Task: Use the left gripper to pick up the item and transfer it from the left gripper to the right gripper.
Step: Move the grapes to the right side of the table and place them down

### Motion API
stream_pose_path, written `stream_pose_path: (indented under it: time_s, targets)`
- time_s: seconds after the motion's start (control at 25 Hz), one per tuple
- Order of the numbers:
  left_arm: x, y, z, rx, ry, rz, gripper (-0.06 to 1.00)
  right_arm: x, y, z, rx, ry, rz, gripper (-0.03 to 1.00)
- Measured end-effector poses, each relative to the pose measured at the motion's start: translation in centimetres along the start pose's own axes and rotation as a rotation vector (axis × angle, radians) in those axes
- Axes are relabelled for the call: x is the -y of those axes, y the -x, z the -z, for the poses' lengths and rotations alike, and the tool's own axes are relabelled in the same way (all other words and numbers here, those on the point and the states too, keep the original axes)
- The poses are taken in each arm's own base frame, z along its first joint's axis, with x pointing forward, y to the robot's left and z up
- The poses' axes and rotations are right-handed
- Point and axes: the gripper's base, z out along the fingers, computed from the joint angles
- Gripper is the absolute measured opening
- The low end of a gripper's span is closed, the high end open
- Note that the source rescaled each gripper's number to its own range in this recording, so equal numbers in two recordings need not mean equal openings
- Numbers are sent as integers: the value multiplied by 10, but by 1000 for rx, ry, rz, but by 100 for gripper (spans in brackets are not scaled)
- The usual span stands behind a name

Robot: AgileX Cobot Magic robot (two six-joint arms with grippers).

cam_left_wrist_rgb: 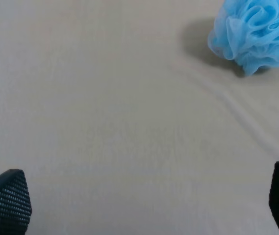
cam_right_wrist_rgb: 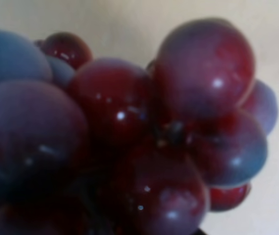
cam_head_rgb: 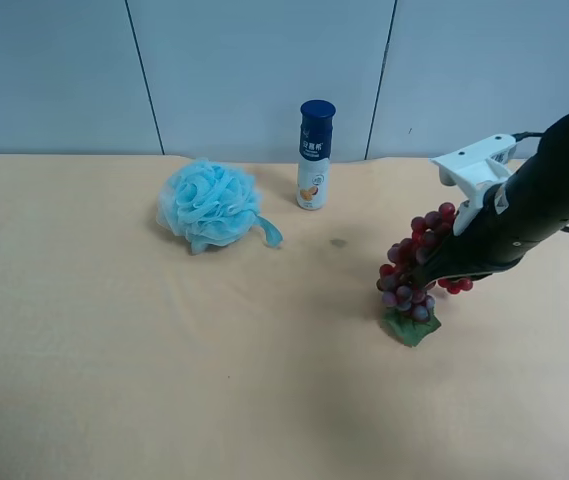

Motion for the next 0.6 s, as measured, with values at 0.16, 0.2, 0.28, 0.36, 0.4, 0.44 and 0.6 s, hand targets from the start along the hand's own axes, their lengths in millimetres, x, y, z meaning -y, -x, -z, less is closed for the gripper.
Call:
stream_pose_path:
  time_s: [0.16,0.2,0.28,0.36,0.4,0.44,0.6]
  targets:
    - [0,0,0,0,0,0,100,-2,-3,-24,-55,-7,-7,0]
    - [0,0,0,0,0,0,100,-2,-3,-28,-64,-6,-7,0]
    - [0,0,0,0,0,0,100,-3,-5,-34,-82,-5,-9,0]
    - [0,0,0,0,0,0,100,-3,-5,-36,-90,-6,-8,2]
    - [0,0,0,0,0,0,100,-3,-5,-36,-90,-6,-8,4]
    - [0,0,0,0,0,0,100,-3,-5,-36,-89,-6,-8,10]
    - [0,0,0,0,0,0,100,-4,-3,-35,-87,4,-34,67]
